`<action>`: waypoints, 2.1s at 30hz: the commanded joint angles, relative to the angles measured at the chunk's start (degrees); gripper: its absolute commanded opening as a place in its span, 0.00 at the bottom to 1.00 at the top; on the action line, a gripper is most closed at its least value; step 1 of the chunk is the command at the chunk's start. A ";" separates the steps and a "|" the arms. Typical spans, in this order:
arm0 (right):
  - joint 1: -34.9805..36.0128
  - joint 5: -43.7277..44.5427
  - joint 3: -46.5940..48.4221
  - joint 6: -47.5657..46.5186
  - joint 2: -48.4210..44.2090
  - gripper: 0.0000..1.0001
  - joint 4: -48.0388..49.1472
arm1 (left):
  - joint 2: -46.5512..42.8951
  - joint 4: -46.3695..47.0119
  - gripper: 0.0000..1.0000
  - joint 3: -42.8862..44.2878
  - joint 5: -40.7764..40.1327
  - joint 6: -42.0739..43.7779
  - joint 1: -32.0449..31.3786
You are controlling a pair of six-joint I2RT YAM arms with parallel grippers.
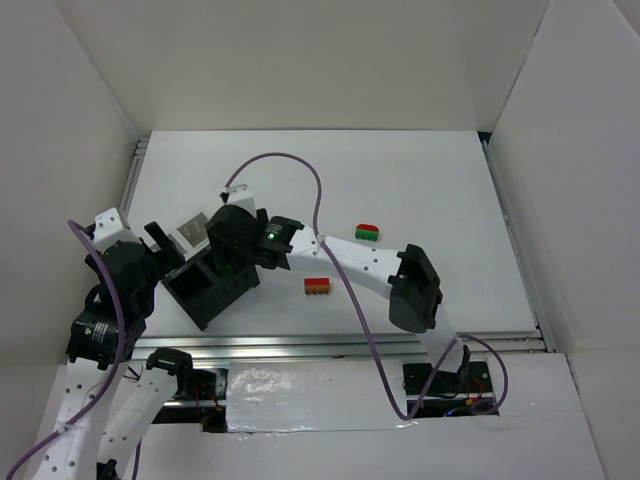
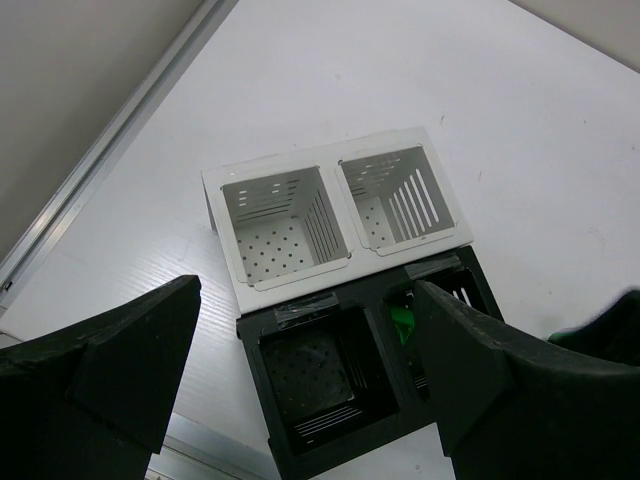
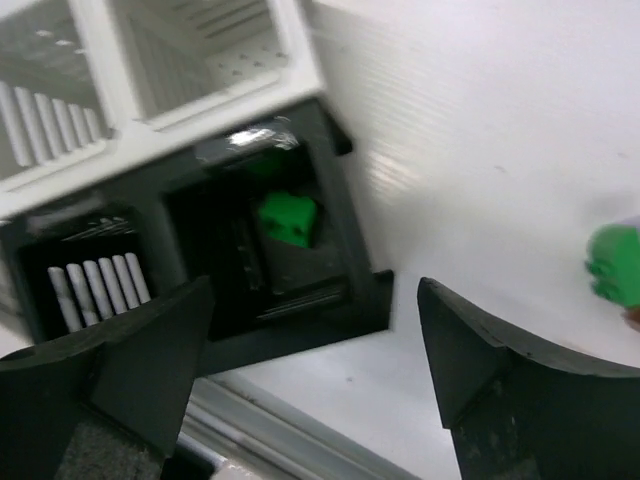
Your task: Sort the legos into containers by color
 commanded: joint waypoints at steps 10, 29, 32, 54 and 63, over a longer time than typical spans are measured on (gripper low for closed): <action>-2.91 9.82 -41.65 7.81 -31.69 0.95 3.95 | -0.44 1.55 1.00 1.89 0.94 -0.46 0.55; -24.36 -7.59 -50.22 -11.61 -25.66 0.96 12.31 | 1.40 2.87 0.99 1.36 4.81 1.30 0.64; -24.97 -7.75 -48.63 -11.87 -21.52 0.96 10.90 | 1.41 2.96 1.00 1.27 5.07 1.39 0.64; -26.73 -7.50 -47.40 -11.27 -17.11 0.00 11.86 | 2.55 3.66 0.99 1.18 6.92 2.09 0.64; -22.61 -1.17 -43.47 -5.55 -30.30 0.00 5.80 | 1.85 2.35 1.00 1.80 3.06 0.25 0.73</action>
